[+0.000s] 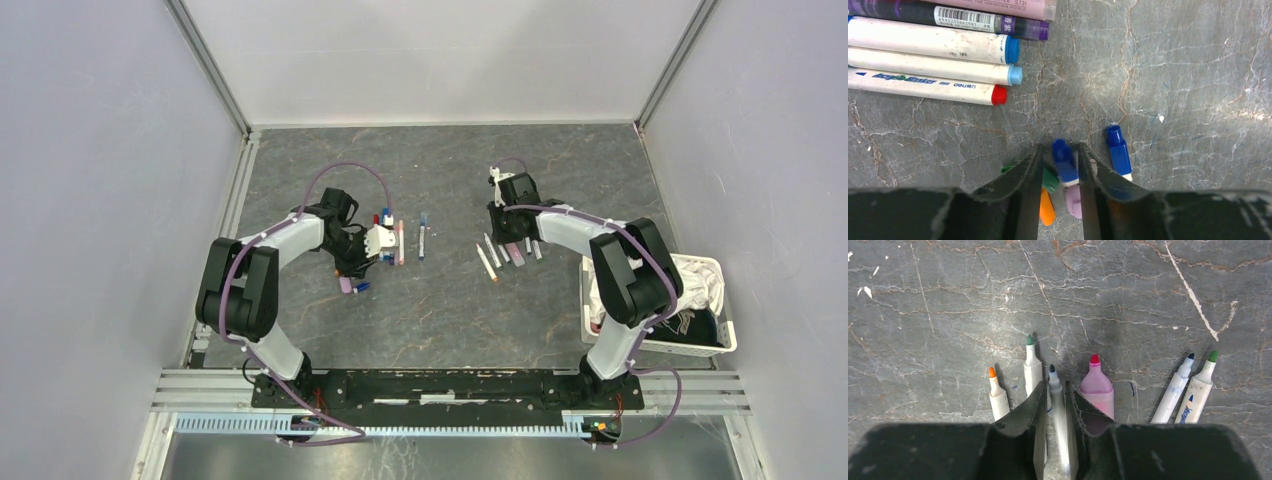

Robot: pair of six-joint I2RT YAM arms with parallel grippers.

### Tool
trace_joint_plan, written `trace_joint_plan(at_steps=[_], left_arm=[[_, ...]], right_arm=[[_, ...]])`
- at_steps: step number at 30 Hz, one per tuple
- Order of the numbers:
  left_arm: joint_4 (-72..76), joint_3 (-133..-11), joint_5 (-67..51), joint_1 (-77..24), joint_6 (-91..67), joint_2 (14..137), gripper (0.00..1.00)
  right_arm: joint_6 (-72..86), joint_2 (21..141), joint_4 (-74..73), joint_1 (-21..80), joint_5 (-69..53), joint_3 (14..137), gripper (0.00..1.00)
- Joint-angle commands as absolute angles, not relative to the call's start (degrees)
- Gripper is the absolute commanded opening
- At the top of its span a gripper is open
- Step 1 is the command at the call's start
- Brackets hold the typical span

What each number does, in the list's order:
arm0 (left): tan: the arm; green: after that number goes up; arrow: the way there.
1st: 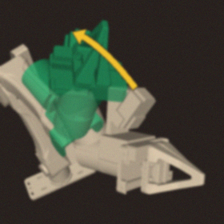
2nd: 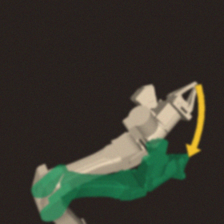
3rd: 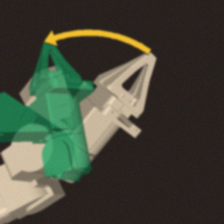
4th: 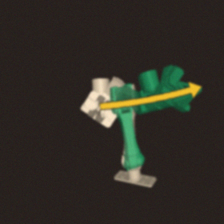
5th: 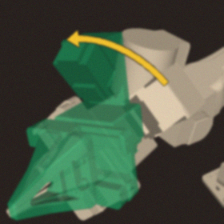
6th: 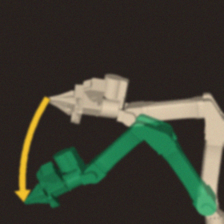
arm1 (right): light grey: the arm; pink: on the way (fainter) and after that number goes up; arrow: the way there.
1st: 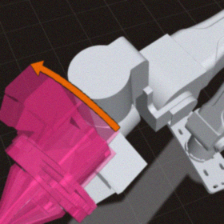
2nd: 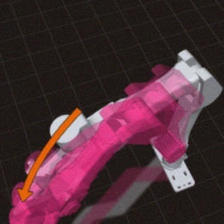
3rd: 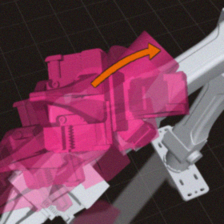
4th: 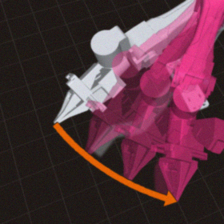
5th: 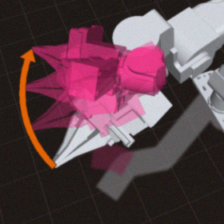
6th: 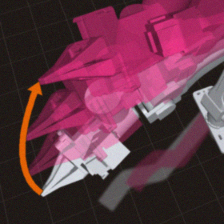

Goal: Open the pen caps

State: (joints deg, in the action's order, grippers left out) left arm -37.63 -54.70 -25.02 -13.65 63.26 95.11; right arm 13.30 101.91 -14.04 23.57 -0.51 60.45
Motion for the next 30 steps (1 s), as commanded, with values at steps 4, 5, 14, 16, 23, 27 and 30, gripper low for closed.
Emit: trace_joint_plan(at_steps=[4, 5, 14, 16, 23, 27, 30], left_arm=[[-43.77, -56.91, -26.12, -13.8, 63.04, 92.22, 0.48], [-44.52, -57.21, -26.36, -13.8, 63.29, 91.67, 0.48], [-57.16, -67.37, -30.69, -13.56, 63.94, 87.53, 0.62], [-60.74, -71.06, -32.24, -13.51, 63.23, 85.72, 0.64], [-64.83, -81.16, -34.46, -13.45, 56.87, 80.86, 0.71], [-61.49, -80.38, -33.33, -13.1, 53.11, 76.79, 0.72], [-57.21, -79.47, -31.8, -12.8, 48.8, 74.52, 0.73]], right_arm=[[12.59, 102.54, -11.63, 23.79, 1.62, 61.15, 0.28], [12.57, 102.27, -11.67, 23.79, 1.82, 61.12, 0.28], [11.71, 94.14, -9.66, 27.62, 7.05, 61.71, 0.47], [11.61, 94.55, -9.71, 30.27, 7.11, 64.14, 0.51], [16.28, 105.15, -11.49, 39.88, 5.82, 74.15, 0.59], [17.69, 110.67, -11.77, 43.25, 7.49, 78.03, 0.62], [18.01, 114.0, -12.25, 44.27, 8.35, 80.7, 0.62]])
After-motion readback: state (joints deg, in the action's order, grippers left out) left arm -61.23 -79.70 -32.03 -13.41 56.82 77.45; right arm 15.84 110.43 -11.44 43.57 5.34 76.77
